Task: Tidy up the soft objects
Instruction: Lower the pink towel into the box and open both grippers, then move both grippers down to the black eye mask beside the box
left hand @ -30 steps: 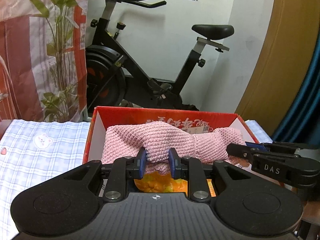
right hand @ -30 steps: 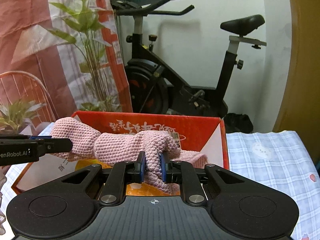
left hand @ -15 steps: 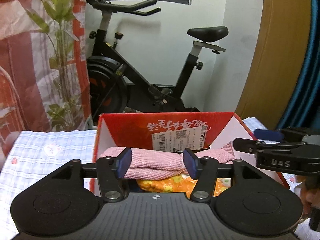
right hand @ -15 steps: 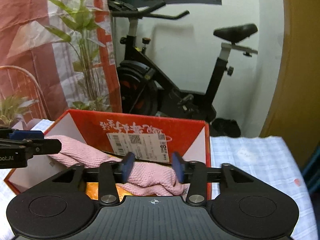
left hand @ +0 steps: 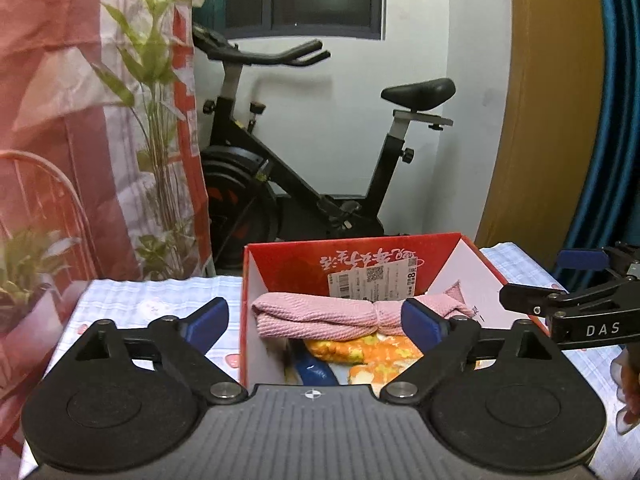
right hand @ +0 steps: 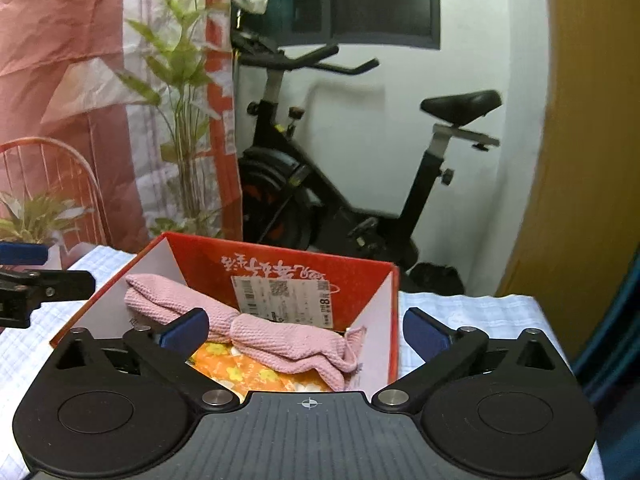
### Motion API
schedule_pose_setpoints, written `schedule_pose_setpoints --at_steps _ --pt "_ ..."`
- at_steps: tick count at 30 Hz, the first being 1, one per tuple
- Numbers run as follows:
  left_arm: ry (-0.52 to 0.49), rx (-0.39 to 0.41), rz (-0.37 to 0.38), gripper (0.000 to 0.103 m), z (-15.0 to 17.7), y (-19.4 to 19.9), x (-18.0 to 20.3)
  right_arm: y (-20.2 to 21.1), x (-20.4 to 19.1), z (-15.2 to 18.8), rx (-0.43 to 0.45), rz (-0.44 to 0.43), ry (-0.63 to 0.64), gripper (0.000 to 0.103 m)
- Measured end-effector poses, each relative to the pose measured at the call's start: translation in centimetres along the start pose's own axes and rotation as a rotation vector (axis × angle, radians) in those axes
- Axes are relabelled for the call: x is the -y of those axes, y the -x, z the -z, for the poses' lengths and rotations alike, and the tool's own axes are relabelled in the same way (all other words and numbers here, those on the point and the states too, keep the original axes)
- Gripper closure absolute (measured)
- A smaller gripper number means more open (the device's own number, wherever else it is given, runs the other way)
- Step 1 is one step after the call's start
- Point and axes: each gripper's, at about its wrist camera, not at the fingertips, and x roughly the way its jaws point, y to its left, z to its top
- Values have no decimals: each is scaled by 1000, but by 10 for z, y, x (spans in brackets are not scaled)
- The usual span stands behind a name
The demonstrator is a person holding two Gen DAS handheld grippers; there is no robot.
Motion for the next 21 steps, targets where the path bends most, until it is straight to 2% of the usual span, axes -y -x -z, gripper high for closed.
schedule_pose_setpoints --at_steps 4,10,21 --pt "-1 17 -14 4 7 25 0 25 -6 7 39 -1 21 0" --pt "7 31 -25 3 23 53 3 54 -7 19 73 -20 -18 0" --pt "21 10 -36 0 67 77 3 77 -11 60 72 -56 -7 0"
